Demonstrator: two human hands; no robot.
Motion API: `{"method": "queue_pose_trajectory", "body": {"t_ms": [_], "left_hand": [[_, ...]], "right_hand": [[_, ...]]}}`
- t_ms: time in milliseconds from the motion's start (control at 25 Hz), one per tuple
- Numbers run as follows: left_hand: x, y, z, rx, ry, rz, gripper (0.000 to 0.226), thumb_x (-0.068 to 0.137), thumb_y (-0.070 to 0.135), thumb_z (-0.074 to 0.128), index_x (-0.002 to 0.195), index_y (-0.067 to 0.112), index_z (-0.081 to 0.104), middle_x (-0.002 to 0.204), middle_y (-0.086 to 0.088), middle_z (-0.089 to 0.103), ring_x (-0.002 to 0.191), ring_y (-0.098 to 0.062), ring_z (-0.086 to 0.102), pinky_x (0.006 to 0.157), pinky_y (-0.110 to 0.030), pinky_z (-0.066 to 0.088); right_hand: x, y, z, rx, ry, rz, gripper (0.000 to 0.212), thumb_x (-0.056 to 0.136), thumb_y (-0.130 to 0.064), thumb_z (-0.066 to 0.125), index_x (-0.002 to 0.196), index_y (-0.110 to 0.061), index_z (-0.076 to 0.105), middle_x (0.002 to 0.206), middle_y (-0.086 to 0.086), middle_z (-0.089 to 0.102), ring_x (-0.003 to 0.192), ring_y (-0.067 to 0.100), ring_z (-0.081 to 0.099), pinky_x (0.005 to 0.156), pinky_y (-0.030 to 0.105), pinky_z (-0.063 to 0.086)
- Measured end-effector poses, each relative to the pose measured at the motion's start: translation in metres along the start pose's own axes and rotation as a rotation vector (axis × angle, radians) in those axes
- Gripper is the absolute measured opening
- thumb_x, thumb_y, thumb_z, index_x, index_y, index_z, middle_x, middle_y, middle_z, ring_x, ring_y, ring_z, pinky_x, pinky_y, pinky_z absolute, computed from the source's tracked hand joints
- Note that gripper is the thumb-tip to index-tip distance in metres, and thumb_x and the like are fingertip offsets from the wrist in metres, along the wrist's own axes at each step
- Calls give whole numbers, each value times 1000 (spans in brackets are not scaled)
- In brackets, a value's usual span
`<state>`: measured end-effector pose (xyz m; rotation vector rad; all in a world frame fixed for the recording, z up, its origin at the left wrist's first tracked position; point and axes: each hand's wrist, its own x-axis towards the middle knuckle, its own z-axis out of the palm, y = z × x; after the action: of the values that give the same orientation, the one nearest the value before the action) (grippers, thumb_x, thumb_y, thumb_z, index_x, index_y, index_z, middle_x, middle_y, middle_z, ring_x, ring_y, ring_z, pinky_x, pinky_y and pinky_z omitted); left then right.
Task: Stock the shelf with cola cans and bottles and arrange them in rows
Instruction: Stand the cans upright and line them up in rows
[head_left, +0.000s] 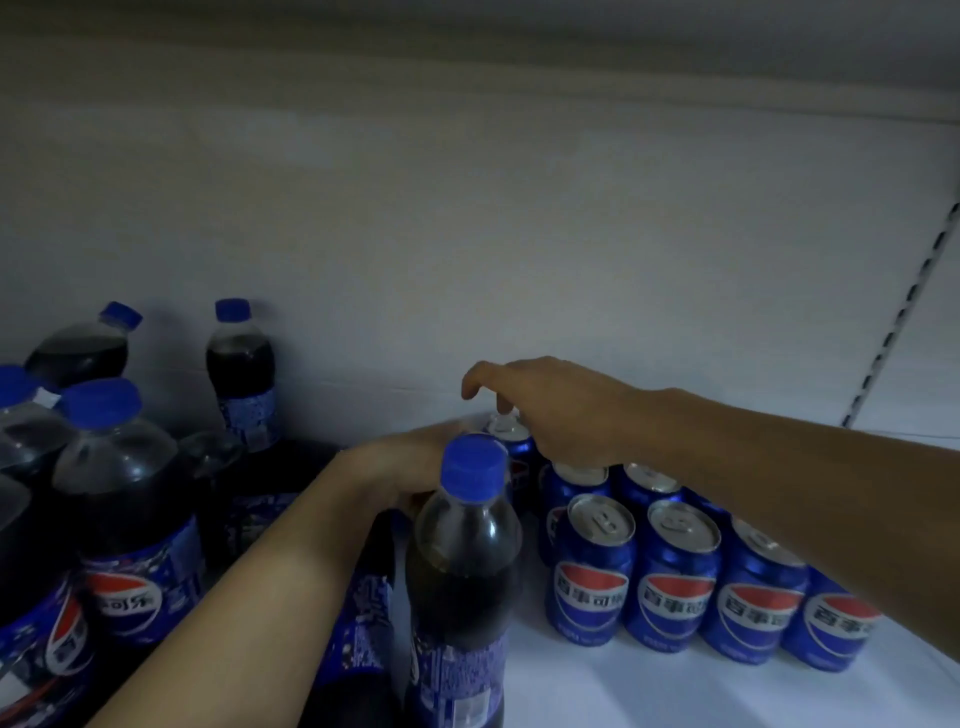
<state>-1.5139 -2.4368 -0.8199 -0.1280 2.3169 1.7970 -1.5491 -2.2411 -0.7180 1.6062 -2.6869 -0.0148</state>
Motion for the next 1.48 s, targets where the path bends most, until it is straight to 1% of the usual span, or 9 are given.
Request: {"method": "queue_pose_trajectory", "body": {"t_ms": [80,160,360,480,640,840,1000,1280,1480], "left_hand": [[-34,34,11,-115,72,70,40,86,28,78,119,19,57,106,-9,70,85,-20,71,68,-32,59],[-43,48,13,-254,182,154,42,87,21,77,122,15,53,105,-10,68,81,-21,71,58,-32,59],[-50,52,23,-597,276,359,62,77,-7,71,132,19,55,113,-12,68,84,-23,76,65,-37,62],[-52,54,20,-649,204,442,66,76,1,76,135,19,55,121,-13,69,102,-27,73,78,-41,61],[-61,67,16,-567,162,128,61,82,52,69,127,11,64,119,-19,72,92,-31,72,74,-41,62],[-62,59,14,-604,192,348,58,76,9,77,130,10,54,128,-20,67,109,-38,70,77,-44,62],[-61,51,11,-524,224,436,52,71,-4,74,112,13,49,118,-17,69,96,-30,74,66,-33,61],[-64,48,3,137,244,252,31,84,18,81,106,12,60,112,0,70,95,-16,73,74,-30,58],[-55,36,4,183,172,182,41,70,28,82,104,15,63,104,-5,73,88,-18,71,74,-31,55]], "right_hand": [[-2,2,-4,222,82,47,55,96,-1,52,141,-28,34,109,4,64,75,9,57,61,22,46],[-3,0,-6,410,158,137,37,106,-31,44,141,-23,33,96,8,71,67,13,62,61,24,50],[-4,8,-3,841,-10,371,55,102,-57,37,139,-15,41,125,14,65,101,27,70,92,43,58],[-8,10,-11,1269,91,359,45,95,-44,61,126,-12,57,116,14,69,99,26,72,81,38,62],[-10,22,-26,1023,391,183,53,70,-12,89,116,-26,68,120,3,65,107,19,66,80,26,61],[-15,24,-36,1157,286,135,58,81,-22,80,132,-33,57,119,5,66,102,23,71,81,33,61],[-7,17,-56,980,132,137,58,85,-26,77,136,-35,52,120,7,65,101,24,70,83,33,61],[3,8,-37,370,-41,73,58,78,-39,85,126,-33,54,108,-10,59,92,11,64,80,31,58],[9,6,6,187,-70,56,61,75,-47,84,125,-32,53,118,-6,58,103,19,59,95,44,53]]}}
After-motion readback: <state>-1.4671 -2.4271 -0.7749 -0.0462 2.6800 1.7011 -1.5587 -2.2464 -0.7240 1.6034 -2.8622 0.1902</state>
